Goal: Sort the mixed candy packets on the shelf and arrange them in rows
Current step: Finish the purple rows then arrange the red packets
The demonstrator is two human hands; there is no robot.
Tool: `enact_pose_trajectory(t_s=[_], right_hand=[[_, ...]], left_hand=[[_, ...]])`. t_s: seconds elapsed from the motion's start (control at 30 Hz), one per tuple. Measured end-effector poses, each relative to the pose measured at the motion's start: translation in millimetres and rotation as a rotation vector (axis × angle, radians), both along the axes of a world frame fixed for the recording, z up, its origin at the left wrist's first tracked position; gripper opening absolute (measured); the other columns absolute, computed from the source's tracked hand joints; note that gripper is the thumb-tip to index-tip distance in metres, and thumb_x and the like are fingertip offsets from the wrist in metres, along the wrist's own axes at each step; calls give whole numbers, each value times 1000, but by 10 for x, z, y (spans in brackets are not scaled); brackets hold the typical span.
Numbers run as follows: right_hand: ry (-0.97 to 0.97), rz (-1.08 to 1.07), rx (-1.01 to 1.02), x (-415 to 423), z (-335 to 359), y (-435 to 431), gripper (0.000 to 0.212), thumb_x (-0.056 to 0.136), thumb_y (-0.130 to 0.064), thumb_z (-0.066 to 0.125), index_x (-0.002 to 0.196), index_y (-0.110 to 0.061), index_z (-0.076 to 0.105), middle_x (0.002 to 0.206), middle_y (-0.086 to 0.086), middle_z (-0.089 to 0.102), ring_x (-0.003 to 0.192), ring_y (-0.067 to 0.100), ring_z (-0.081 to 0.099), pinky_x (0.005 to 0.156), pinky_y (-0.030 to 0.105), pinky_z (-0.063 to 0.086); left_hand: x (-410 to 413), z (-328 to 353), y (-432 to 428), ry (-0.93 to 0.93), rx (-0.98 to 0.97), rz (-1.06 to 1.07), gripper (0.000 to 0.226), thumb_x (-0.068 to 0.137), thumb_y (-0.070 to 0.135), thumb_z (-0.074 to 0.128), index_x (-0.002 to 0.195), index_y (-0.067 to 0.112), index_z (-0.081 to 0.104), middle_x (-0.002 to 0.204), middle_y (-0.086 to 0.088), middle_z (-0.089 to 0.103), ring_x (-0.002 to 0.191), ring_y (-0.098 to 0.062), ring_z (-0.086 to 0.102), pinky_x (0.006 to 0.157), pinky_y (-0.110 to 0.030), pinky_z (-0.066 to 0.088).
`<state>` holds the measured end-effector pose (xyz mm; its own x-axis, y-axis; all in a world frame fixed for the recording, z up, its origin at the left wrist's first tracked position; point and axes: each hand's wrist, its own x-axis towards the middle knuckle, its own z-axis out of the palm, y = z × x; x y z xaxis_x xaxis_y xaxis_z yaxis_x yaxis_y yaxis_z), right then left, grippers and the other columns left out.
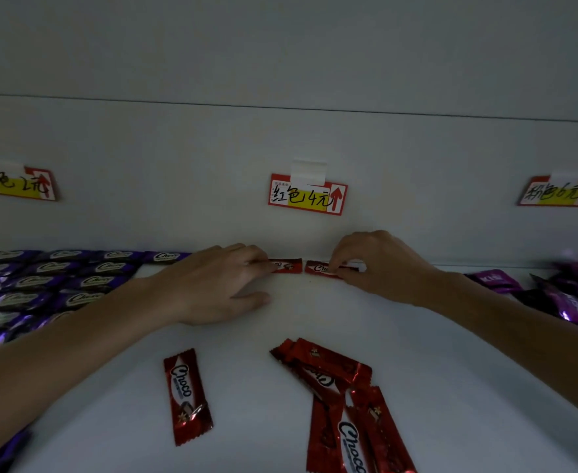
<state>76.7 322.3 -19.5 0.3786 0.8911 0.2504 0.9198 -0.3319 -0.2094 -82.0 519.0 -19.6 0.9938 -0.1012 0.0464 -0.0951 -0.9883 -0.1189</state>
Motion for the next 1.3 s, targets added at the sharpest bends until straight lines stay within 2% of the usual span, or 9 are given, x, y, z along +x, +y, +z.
enact_pose_trajectory(t_s=[0.1,0.2,0.4,0.63,0.83,0.93,1.1,1.23,1.3], right_hand=[[-56,-15,-23,10,16,17,18,88,-15,56,97,-19,71,105,-9,65,100,8,53,80,21,38],[-65,-7,-18,11,8,32,13,87,-23,60,94,-19,71,103,-8,65,98,9,54,80,23,41],[-83,-44,16,46,-50,82,17,90,-18,58,100,-18,71,105,-5,64,93,14,59,73,22,40],[-110,-50,26,30,-71,90,19,91,-19,55,103,-20,70,106,-7,63,94,10,56,72,20,35],[-40,-17,148,-189,36,-47,15,89,-16,59,98,-14,71,95,-1,68,84,15,62,75,31,50],[114,28,155,-490,135,-219,16,87,-26,62,98,-18,71,86,-6,68,74,5,60,66,12,46],[243,103,-68,-863,126,-468,41,74,-55,62,107,-30,64,90,-15,64,81,-1,58,65,7,42],[222,123,-50,-909,68,-552,25,82,-35,67,105,-24,67,90,-14,65,84,-2,58,65,5,41],[244,101,6,-910,62,-569,16,87,-23,63,102,-23,68,83,-17,65,82,-8,59,65,3,41]], left_hand=[[16,-16,20,-17,-13,-12,90,68,68,-4,143,31,30,140,10,33,123,-4,33,101,-24,31],[20,-30,39,-21,-27,-10,90,68,68,-3,143,30,30,140,10,34,123,-4,33,102,-25,32],[14,-55,28,-25,-31,-2,91,68,68,-4,144,29,29,139,10,34,124,-4,31,101,-23,31],[9,-74,39,-31,-36,16,89,70,69,-2,144,30,28,138,8,32,122,-7,31,101,-25,33],[-282,72,28,-119,-309,49,74,74,70,15,131,35,46,123,19,42,111,6,37,98,-24,37],[-624,168,-54,-154,-413,45,52,71,72,26,113,51,49,109,30,44,103,9,44,84,-11,37],[-1160,103,-139,-93,-418,15,34,72,64,42,103,54,52,111,34,45,107,7,47,86,-6,33],[-1297,-12,-188,-31,-430,21,31,71,54,46,101,54,51,113,33,45,108,10,45,89,-3,31],[-1292,-39,-215,-70,-462,52,27,71,55,43,96,55,52,112,31,46,102,7,49,84,-5,35]])
